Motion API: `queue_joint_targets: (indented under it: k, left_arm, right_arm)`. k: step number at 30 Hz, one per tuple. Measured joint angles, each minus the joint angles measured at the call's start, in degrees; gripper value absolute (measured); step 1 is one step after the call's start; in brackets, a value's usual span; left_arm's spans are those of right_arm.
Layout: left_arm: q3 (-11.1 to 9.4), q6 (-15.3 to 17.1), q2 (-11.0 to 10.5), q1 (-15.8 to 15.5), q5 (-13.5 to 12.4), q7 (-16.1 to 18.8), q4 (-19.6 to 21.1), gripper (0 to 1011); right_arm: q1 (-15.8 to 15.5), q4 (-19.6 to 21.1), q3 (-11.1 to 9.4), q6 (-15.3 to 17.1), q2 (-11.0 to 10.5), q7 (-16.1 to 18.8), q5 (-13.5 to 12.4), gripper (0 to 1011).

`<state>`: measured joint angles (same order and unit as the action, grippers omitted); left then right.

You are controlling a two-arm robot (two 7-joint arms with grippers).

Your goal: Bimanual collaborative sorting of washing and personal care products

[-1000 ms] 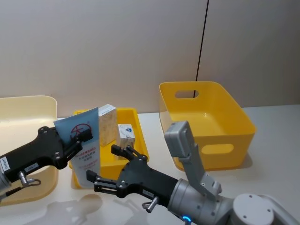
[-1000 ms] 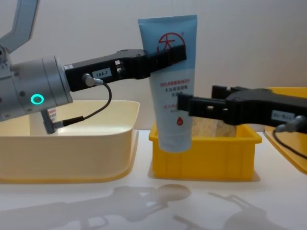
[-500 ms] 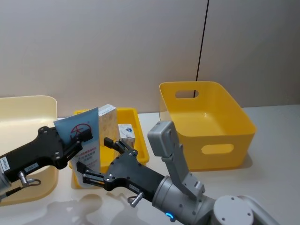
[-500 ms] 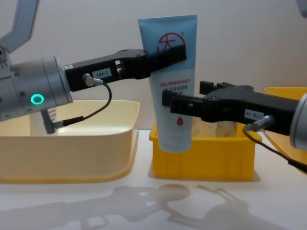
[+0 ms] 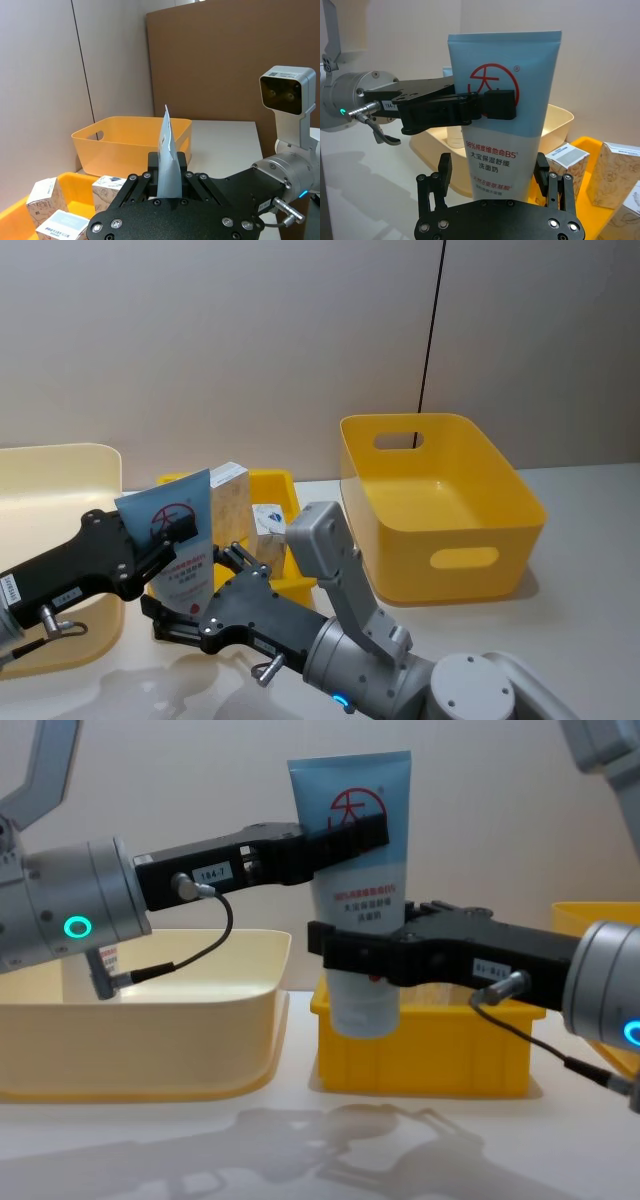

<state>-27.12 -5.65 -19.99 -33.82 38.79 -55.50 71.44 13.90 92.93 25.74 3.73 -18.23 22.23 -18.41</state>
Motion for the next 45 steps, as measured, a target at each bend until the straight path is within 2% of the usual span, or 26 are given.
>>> queue_joint_targets:
  k: [8,17,41,45]
  left_arm:
    - [0.00,0.00,0.00,0.00,0.00,0.00,0.00,200]
    - [0.00,0.00,0.01,0.00,0.00,0.00,0.00,200]
    - [0.00,0.00,0.00,0.00,0.00,0.00,0.00,200]
    - [0.00,0.00,0.00,0.00,0.00,0.00,0.00,200]
  right_arm:
    - [0.82,-0.74,0.84,0.57,0.23,0.46,0.03,1001]
    - [0.40,-0.49,0.95,0.48,0.37,-0.02,0.43,1001]
    - [-2.73,2.39,-0.83,-0.94,0.15,-1.95,1.50,1001]
    - [-2.97,2.62,-0.98,-1.07,0.12,-2.13,1.62,936]
